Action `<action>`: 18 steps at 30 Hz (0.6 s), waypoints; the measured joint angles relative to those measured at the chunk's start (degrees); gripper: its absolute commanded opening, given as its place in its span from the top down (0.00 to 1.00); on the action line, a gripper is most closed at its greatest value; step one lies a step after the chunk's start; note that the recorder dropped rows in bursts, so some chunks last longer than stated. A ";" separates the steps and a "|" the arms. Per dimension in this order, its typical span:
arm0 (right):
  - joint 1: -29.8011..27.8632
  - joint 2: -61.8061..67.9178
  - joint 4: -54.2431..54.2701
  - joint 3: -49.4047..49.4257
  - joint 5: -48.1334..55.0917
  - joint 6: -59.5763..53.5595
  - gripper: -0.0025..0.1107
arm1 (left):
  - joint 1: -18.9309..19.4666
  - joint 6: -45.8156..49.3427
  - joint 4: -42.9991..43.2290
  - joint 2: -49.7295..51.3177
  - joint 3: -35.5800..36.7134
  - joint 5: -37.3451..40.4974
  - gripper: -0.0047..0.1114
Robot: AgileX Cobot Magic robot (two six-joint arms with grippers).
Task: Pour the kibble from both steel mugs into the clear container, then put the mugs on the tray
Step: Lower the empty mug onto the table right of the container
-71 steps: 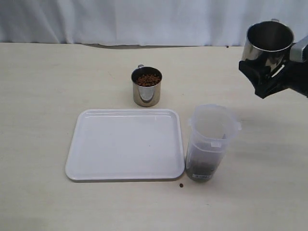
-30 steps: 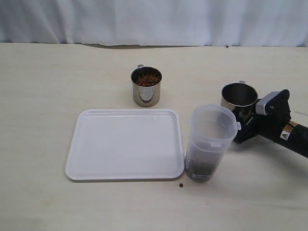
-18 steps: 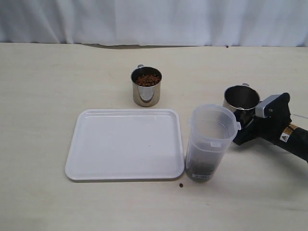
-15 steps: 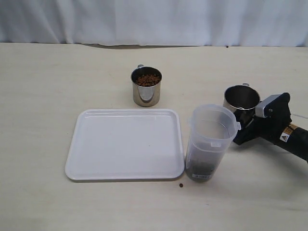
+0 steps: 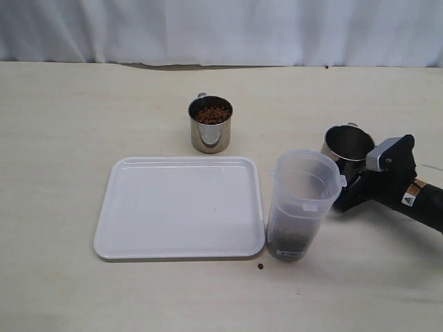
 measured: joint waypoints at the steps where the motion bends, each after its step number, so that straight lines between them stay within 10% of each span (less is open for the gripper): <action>1: 0.00 0.00 -0.81 0.18 0.00 0.00 0.05 | 0.00 0.00 0.00 0.00 0.00 0.00 0.96; 18: 0.00 -7.71 2.86 8.82 0.00 -1.79 0.05 | 0.00 0.00 0.00 0.00 0.00 0.00 0.96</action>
